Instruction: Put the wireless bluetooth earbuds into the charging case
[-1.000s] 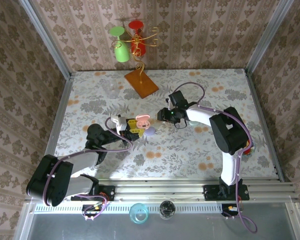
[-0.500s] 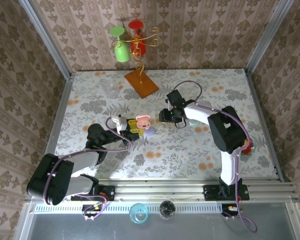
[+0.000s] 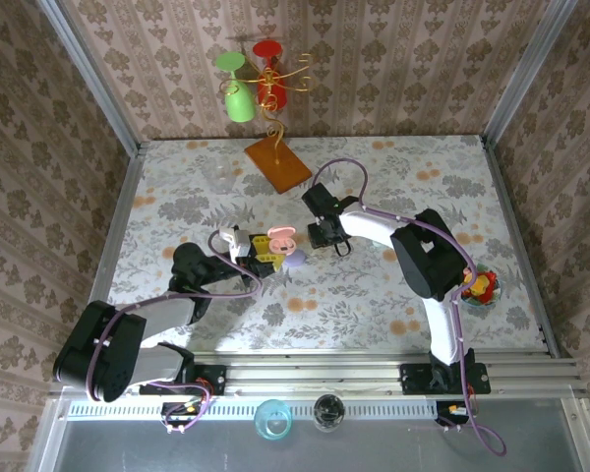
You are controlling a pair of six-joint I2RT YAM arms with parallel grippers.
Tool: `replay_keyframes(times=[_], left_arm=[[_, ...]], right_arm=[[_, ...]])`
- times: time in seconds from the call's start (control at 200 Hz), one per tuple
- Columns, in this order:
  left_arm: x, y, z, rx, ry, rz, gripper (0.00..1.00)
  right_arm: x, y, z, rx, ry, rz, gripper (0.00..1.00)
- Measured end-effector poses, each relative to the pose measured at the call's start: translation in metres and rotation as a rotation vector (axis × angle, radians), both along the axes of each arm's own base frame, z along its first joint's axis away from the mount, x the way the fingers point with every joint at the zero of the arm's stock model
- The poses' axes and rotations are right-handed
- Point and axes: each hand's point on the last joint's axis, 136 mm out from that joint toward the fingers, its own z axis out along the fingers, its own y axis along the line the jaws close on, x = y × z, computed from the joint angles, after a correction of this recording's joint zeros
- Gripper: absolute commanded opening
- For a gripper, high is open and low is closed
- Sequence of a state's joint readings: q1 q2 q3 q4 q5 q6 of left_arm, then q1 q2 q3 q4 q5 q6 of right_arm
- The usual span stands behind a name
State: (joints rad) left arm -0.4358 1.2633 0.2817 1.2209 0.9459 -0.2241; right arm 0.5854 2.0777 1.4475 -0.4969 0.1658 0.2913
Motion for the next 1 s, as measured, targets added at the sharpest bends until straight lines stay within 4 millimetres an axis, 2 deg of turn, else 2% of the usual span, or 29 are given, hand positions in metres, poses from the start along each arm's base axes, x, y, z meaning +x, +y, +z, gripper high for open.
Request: replay_keyframes(times=[0.185, 0.415, 0.665, 0.745, 0.87, 1.0], left_arm=[[0.0, 0.0, 0.0, 0.0, 0.0, 0.0, 0.3], [0.002, 0.001, 0.0, 0.0, 0.0, 0.007, 0.3], [0.021, 0.019, -0.003, 0.001, 0.004, 0.088, 0.29], [0.025, 0.025, -0.006, 0.003, 0.01, 0.114, 0.29], [0.034, 0.035, -0.008, 0.004, 0.018, 0.162, 0.29], [0.041, 0.048, -0.008, -0.001, 0.019, 0.219, 0.29]], right_arm=[[0.002, -0.008, 0.002, -0.051, -0.02, -0.008, 0.44], [0.001, -0.033, 0.004, -0.123, -0.032, -0.053, 0.42], [-0.008, -0.049, 0.01, -0.144, -0.035, -0.076, 0.41], [-0.011, -0.047, 0.02, -0.131, -0.051, -0.068, 0.41], [-0.009, -0.03, 0.037, -0.1, -0.106, -0.017, 0.42], [-0.006, -0.012, 0.041, -0.125, -0.126, 0.051, 0.42]])
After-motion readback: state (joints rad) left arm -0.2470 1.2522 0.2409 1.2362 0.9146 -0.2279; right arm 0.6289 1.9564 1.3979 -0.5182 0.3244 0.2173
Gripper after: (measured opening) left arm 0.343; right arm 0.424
